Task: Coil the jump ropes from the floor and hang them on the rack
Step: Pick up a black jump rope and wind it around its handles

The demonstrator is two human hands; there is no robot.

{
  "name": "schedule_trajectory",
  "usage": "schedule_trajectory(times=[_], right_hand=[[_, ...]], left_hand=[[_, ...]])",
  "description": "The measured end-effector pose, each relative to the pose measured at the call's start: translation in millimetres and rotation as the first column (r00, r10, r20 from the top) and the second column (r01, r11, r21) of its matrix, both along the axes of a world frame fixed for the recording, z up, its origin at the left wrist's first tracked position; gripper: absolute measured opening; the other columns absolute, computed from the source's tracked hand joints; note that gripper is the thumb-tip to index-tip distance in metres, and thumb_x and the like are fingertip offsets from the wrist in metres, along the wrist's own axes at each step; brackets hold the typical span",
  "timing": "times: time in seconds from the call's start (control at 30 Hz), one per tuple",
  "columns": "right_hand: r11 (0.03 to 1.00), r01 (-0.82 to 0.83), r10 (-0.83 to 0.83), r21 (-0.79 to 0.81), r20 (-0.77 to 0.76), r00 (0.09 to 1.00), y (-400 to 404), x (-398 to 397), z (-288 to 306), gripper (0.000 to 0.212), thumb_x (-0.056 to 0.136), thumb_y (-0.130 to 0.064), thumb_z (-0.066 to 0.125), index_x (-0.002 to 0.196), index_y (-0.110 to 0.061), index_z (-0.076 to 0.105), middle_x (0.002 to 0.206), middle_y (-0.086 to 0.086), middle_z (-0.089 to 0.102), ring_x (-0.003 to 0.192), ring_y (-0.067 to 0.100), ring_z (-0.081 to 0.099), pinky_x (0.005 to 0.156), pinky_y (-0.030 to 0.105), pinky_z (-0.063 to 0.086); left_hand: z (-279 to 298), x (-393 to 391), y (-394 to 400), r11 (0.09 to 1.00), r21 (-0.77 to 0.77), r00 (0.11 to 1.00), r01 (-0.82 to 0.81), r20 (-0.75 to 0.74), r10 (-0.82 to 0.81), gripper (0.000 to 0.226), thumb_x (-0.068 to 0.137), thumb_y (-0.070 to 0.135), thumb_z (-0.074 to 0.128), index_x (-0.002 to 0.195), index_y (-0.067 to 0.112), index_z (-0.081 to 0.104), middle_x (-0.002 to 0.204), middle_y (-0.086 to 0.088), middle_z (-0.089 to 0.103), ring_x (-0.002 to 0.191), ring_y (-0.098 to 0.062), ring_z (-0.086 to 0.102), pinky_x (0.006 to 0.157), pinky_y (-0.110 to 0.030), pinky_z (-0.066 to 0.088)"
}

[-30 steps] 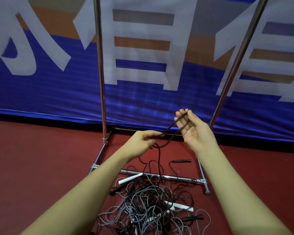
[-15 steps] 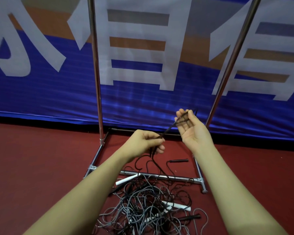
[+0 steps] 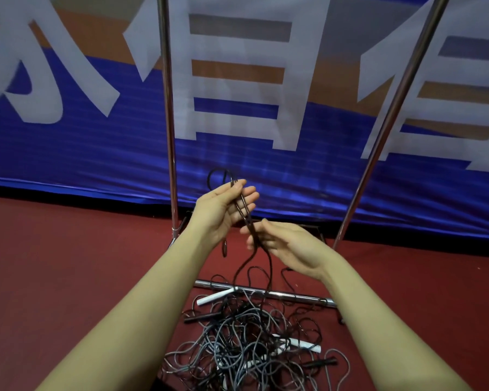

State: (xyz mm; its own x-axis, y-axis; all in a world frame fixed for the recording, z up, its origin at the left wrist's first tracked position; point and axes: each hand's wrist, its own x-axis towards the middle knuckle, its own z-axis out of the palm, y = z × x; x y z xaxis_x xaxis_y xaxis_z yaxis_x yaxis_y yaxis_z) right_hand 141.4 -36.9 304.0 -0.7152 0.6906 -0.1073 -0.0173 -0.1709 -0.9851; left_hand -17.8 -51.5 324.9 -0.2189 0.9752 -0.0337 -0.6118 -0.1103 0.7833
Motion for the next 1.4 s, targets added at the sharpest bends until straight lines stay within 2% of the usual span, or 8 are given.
schedule_trajectory(times=[0.27,0.43,0.63,0.77,0.9,1.0,1.2,1.4], right_hand=[[0.993,-0.116,0.117,0.022,-0.014,0.993,-1,6,5,0.01,0.085,-0.007,0.06,0.093,-0.003,0.058,0.072,0.006,0.068,0.072,0.021,0.07,0.074,0.028,0.056],[0.984,0.144,-0.173,-0.107,-0.352,0.92,2,3,17,0.01,0.083,-0.006,0.049,0.091,-0.005,0.056,0.07,0.006,0.069,0.07,0.017,0.07,0.072,0.028,0.058],[0.855,0.316,-0.512,-0.411,-0.575,0.638,15,15,32,0.022,0.098,-0.001,0.036,0.087,-0.007,0.054,0.072,0.007,0.071,0.075,0.018,0.072,0.074,0.031,0.059],[0.825,0.325,-0.561,-0.463,-0.59,0.581,17,15,31,0.022,0.099,-0.001,0.037,0.086,-0.007,0.053,0.074,0.007,0.071,0.078,0.019,0.072,0.076,0.032,0.059],[0.844,0.326,-0.531,-0.426,-0.578,0.62,16,15,27,0.021,0.099,-0.003,0.037,0.087,-0.009,0.053,0.075,0.007,0.071,0.081,0.02,0.072,0.078,0.032,0.059],[0.848,0.358,-0.524,-0.391,-0.512,0.681,20,20,22,0.021,0.1,-0.011,0.037,0.091,-0.011,0.056,0.082,0.005,0.073,0.083,0.017,0.072,0.078,0.03,0.058],[0.937,0.265,-0.304,-0.226,-0.157,0.94,13,15,6,0.035,0.1,-0.033,0.033,0.104,-0.013,0.061,0.095,0.002,0.072,0.089,0.011,0.068,0.088,0.028,0.049],[0.998,0.016,-0.019,-0.063,-0.05,0.999,-3,-7,-1,0.037,0.091,-0.035,0.041,0.114,-0.014,0.061,0.105,0.001,0.069,0.097,0.01,0.062,0.094,0.024,0.041]], left_hand=[[-4,-3,7,0.992,-0.023,0.988,-0.122,0.097,0.124,0.016,0.1,0.011,0.044,0.094,0.005,0.057,0.088,-0.012,0.067,0.066,-0.013,0.071,0.057,-0.024,0.057],[-9,5,3,0.959,-0.203,0.978,0.198,-0.032,-0.209,0.048,0.101,0.046,0.027,0.106,0.006,0.053,0.088,-0.01,0.07,0.074,-0.018,0.068,0.063,-0.029,0.056],[-21,22,-7,0.801,-0.276,0.721,0.531,-0.351,-0.598,0.04,0.101,0.032,0.026,0.11,0.012,0.06,0.09,0.002,0.074,0.098,-0.011,0.061,0.092,-0.026,0.039],[-20,30,-12,0.788,-0.206,0.627,0.58,-0.504,-0.594,0.021,0.099,0.01,0.04,0.104,0.011,0.061,0.085,0.002,0.072,0.087,-0.012,0.062,0.084,-0.019,0.045],[-19,28,-14,0.8,-0.176,0.614,0.574,-0.553,-0.562,0.014,0.095,0.001,0.048,0.095,0.004,0.062,0.069,0.001,0.065,0.067,-0.012,0.064,0.07,-0.021,0.053],[-12,26,-14,0.852,-0.135,0.701,0.506,-0.511,-0.498,0.015,0.094,0.003,0.049,0.088,0.006,0.062,0.065,0.002,0.064,0.06,-0.01,0.064,0.066,-0.021,0.055],[6,19,-7,0.97,0.004,0.959,0.242,-0.154,-0.238,0.018,0.096,0.004,0.044,0.091,0.004,0.061,0.066,-0.002,0.069,0.061,-0.011,0.069,0.064,-0.025,0.058],[13,6,-4,0.997,0.061,0.992,0.053,0.114,-0.06,0.016,0.097,0.002,0.045,0.091,0.001,0.059,0.07,-0.006,0.071,0.066,-0.014,0.071,0.065,-0.027,0.059]])
